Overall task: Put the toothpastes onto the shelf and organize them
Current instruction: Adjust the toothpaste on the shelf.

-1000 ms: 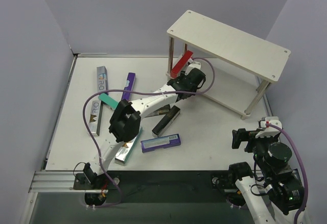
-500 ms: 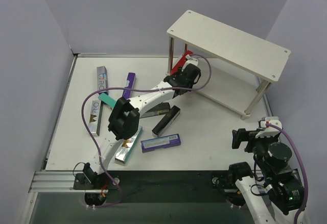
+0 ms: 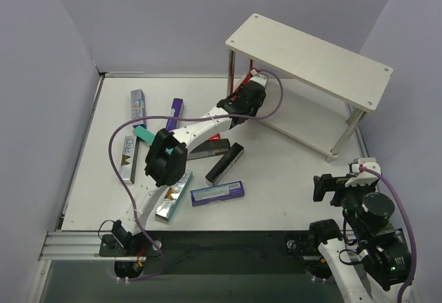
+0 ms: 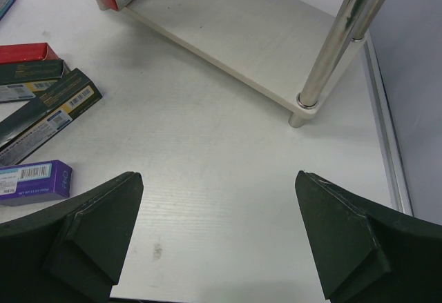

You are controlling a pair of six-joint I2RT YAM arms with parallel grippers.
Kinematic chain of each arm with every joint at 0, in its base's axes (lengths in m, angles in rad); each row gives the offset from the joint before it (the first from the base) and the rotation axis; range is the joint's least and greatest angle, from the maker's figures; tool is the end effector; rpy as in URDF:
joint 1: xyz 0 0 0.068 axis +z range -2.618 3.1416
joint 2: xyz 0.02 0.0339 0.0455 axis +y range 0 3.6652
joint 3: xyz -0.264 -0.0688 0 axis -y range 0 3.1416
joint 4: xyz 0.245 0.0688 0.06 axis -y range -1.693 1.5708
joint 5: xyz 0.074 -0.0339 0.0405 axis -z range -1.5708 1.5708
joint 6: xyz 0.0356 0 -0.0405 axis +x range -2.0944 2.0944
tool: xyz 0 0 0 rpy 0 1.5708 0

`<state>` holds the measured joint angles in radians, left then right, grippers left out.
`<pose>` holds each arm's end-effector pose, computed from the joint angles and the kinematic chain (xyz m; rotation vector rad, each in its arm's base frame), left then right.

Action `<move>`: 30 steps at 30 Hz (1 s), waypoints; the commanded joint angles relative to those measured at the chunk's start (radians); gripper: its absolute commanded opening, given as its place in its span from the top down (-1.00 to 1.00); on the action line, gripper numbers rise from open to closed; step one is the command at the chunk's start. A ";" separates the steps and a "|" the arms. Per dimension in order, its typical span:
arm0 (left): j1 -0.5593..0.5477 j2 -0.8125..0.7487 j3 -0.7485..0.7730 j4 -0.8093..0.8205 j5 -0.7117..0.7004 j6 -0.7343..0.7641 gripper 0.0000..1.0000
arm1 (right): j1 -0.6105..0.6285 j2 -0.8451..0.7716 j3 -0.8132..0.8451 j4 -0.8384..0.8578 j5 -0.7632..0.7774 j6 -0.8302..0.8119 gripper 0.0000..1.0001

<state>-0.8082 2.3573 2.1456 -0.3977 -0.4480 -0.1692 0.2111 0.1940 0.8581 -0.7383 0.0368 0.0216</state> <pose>0.3883 -0.3841 0.2464 0.4226 2.0715 -0.0917 0.0259 0.0042 0.3545 -0.1278 1.6420 0.1474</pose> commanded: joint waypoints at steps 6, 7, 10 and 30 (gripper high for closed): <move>0.029 0.016 0.057 0.109 0.005 0.062 0.21 | 0.007 0.015 0.012 0.017 -0.006 -0.009 -1.00; 0.029 0.017 0.057 0.115 0.005 0.068 0.21 | 0.007 0.015 0.013 0.017 -0.008 -0.009 -1.00; 0.032 0.020 0.062 0.132 0.002 0.082 0.20 | 0.005 0.019 0.013 0.017 -0.011 -0.011 -1.00; 0.030 -0.021 0.043 0.177 -0.047 0.105 -0.28 | 0.007 0.024 0.012 0.016 -0.017 -0.012 -1.00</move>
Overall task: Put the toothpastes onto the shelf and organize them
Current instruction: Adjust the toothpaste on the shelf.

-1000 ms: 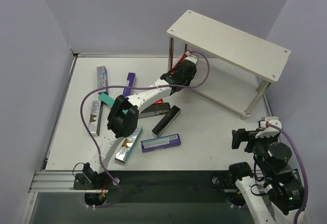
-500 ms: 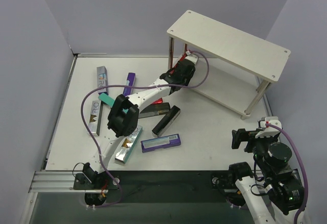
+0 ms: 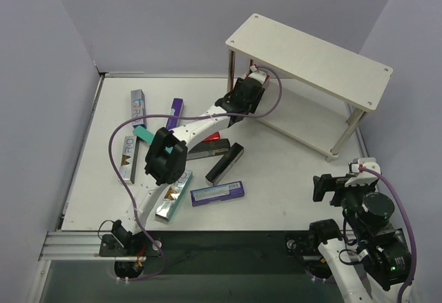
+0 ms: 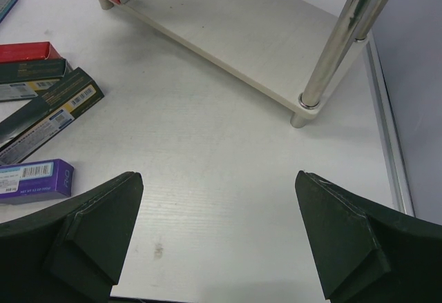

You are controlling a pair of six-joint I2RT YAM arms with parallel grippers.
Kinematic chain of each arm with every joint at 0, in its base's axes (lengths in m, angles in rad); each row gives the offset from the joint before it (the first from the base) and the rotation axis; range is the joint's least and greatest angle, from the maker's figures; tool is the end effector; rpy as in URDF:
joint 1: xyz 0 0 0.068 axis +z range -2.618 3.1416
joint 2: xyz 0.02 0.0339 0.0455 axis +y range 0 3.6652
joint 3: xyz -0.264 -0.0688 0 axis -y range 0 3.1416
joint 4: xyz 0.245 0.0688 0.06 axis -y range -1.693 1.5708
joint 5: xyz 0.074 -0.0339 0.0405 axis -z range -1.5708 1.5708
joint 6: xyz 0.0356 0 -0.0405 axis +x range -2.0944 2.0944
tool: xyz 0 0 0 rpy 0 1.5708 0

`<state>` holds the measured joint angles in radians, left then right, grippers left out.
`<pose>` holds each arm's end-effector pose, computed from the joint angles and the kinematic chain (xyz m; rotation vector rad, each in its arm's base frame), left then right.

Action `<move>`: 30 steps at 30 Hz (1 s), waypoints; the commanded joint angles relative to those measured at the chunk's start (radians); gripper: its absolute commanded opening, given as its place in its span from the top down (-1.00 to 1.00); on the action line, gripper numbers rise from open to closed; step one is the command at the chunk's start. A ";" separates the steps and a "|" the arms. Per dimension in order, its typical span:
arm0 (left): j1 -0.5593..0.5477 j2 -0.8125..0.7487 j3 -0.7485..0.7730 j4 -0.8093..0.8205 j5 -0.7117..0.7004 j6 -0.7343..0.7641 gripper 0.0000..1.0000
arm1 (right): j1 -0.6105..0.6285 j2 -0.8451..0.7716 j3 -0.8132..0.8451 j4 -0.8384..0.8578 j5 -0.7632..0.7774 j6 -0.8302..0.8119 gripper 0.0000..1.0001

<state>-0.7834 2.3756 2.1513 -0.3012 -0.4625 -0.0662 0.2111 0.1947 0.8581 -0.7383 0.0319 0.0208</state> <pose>0.4038 -0.3797 0.2474 0.4520 1.9859 -0.0462 0.0260 0.0044 0.3545 -0.1323 1.6425 0.1507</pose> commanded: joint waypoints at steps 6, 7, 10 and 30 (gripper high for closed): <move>-0.004 -0.073 0.018 0.093 -0.044 -0.006 -0.32 | 0.005 0.023 0.012 0.016 -0.016 -0.013 -1.00; -0.010 -0.087 0.015 0.088 -0.041 -0.009 -0.36 | 0.005 0.023 0.013 0.016 -0.015 -0.013 -1.00; -0.013 -0.137 -0.024 0.083 -0.024 -0.058 -0.38 | 0.007 0.020 0.012 0.016 -0.016 -0.013 -1.00; 0.145 -0.731 -0.849 0.136 0.147 -0.106 -0.73 | 0.007 0.060 0.001 0.027 -0.101 0.011 -1.00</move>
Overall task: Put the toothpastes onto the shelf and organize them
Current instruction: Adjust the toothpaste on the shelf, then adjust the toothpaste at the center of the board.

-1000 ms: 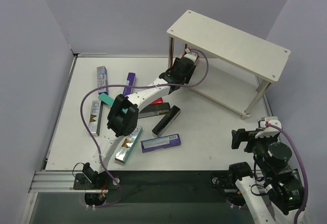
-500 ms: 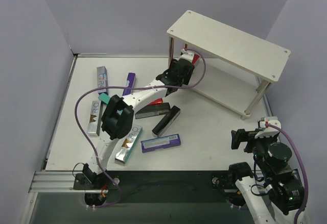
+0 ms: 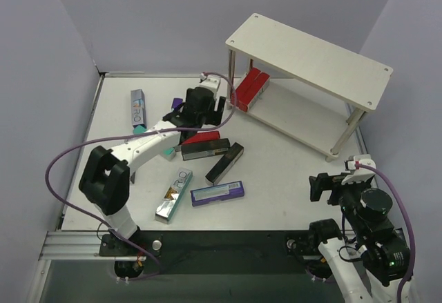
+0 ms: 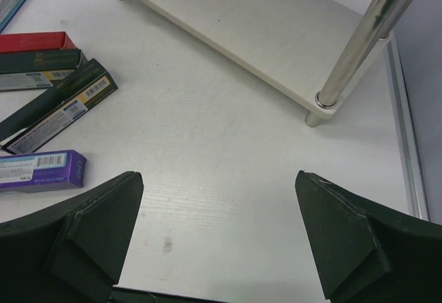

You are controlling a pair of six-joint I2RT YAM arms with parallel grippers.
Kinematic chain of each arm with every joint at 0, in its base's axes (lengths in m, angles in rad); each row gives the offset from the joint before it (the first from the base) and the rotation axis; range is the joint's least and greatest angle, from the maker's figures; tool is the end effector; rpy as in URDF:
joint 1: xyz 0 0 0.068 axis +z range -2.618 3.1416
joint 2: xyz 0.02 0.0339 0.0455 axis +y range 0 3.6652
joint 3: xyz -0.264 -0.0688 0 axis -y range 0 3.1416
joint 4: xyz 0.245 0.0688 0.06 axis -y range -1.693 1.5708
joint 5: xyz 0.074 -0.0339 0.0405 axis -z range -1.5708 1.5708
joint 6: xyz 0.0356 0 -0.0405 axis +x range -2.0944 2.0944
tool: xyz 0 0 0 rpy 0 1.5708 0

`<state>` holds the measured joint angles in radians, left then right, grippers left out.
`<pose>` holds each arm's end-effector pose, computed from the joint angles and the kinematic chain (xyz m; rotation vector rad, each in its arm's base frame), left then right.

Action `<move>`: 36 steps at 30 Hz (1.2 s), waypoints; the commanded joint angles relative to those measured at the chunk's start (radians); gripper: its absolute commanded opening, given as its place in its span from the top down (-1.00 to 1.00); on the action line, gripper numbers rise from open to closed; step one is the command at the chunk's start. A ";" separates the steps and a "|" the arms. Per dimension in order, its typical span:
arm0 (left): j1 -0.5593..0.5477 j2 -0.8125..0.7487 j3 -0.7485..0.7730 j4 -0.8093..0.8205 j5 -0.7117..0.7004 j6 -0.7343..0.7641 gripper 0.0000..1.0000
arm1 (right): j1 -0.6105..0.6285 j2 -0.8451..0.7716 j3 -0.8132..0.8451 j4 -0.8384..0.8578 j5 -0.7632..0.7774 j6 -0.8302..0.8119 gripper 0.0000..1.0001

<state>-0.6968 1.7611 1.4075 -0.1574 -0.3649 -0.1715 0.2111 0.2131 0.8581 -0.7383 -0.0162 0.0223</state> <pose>0.3257 -0.2560 0.2917 0.3163 2.0245 -0.1610 0.0300 0.0070 0.3544 -0.1694 1.6589 0.1903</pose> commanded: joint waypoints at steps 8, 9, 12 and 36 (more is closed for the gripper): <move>0.152 -0.267 -0.329 -0.057 0.135 -0.170 -0.95 | 0.007 0.065 -0.019 0.065 -0.111 0.073 -1.00; 0.154 -0.279 -0.359 -0.073 0.139 -0.183 -0.95 | 0.007 0.063 -0.024 0.076 -0.116 0.080 -1.00; 0.158 -0.305 -0.407 -0.074 0.150 -0.244 -0.95 | 0.007 0.066 -0.037 0.102 -0.126 0.105 -1.00; -0.075 -0.203 -0.417 -0.002 0.336 -0.220 -0.94 | 0.007 0.137 -0.105 0.243 -0.154 0.140 -1.00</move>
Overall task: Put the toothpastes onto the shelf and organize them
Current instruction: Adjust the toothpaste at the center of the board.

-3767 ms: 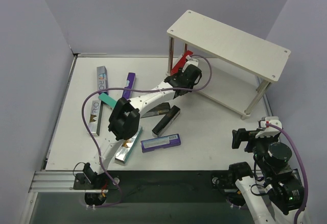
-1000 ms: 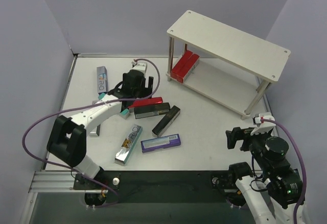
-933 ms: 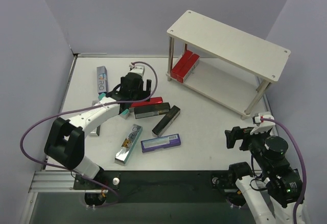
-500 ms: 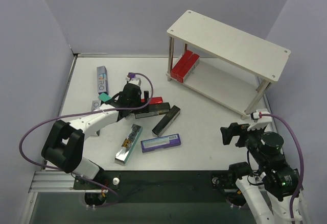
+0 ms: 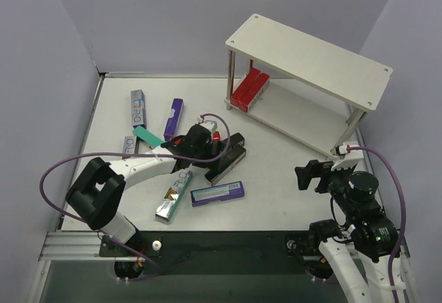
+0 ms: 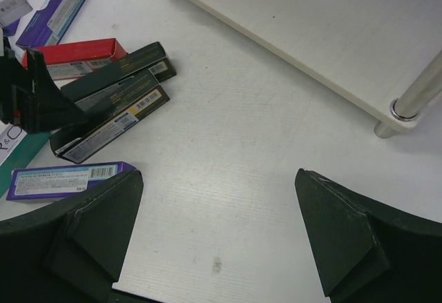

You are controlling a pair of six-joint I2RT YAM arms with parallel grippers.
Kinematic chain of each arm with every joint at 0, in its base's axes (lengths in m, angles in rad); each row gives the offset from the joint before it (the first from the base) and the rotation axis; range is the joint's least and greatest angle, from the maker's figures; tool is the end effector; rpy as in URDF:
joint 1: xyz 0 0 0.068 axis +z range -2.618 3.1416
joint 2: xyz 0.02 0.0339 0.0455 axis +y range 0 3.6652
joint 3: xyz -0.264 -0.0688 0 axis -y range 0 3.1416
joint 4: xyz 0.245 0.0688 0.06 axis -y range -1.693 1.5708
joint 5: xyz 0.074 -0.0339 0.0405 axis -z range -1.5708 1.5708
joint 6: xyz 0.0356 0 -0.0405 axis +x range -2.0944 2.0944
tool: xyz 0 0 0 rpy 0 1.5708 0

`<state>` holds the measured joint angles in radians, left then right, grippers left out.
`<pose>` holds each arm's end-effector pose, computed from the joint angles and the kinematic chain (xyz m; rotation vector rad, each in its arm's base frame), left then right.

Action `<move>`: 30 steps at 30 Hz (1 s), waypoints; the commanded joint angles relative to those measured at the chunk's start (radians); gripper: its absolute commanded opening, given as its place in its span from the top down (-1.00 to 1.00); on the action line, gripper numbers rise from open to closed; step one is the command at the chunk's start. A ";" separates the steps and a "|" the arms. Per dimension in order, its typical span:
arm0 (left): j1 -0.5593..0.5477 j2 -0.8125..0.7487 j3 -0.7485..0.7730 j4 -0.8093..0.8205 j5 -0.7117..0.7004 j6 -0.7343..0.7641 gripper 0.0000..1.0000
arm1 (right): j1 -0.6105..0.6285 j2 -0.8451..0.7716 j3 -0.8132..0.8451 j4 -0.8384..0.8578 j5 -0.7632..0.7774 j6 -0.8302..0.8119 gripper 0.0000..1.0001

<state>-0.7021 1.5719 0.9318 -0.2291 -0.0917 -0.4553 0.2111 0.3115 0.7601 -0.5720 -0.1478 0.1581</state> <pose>0.2489 -0.2063 0.1957 0.2636 2.4630 -0.4006 0.0691 0.0202 0.3413 -0.1567 1.7017 0.4007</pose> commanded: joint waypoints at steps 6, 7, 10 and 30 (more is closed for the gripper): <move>-0.033 -0.064 0.061 0.073 0.030 0.213 -0.95 | 0.007 0.069 0.007 0.092 -0.039 -0.006 -1.00; -0.014 -0.072 0.059 0.070 0.030 0.262 -0.94 | 0.007 0.069 0.008 0.092 -0.039 -0.009 -1.00; 0.076 -0.108 0.047 0.062 0.024 0.352 -0.95 | 0.007 0.069 0.013 0.090 -0.041 -0.015 -1.00; 0.317 -0.010 0.074 -0.064 -0.039 0.213 -0.95 | 0.007 0.074 0.019 0.092 -0.022 -0.020 -1.00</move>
<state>-0.3962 1.5345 0.9565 -0.2626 -0.1024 -0.2050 0.2111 0.3672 0.7601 -0.5266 -0.1726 0.1520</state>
